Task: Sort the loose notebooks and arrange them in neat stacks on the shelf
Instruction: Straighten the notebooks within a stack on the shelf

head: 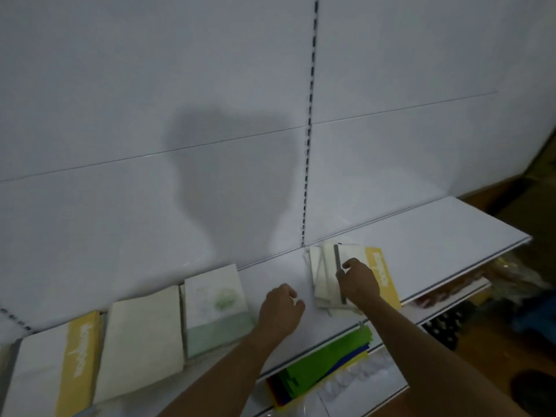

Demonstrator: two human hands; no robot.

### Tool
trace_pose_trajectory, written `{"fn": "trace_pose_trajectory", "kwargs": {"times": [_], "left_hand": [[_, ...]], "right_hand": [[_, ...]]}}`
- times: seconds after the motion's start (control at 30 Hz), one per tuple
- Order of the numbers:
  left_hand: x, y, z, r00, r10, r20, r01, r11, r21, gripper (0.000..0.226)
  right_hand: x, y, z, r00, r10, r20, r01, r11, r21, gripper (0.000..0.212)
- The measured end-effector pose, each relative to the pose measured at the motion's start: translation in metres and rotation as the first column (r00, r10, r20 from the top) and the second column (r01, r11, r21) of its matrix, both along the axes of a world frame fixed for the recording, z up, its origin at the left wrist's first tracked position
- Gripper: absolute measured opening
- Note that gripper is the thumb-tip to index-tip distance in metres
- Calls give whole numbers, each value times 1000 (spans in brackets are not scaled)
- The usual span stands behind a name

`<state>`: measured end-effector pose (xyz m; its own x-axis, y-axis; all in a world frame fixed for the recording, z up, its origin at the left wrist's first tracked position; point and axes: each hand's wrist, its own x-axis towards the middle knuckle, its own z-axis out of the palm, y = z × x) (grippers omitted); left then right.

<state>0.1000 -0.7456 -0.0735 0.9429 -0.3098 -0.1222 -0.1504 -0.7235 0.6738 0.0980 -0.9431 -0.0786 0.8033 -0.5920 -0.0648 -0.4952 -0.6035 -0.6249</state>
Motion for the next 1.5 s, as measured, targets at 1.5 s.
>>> {"fn": "trace_pose_trajectory", "kwargs": {"times": [1.5], "left_hand": [[-50,346,16,765,644,-19,-601,702,-382,34]], "right_hand": [[30,373,24,826,454,333,-533,821,203,26]]}}
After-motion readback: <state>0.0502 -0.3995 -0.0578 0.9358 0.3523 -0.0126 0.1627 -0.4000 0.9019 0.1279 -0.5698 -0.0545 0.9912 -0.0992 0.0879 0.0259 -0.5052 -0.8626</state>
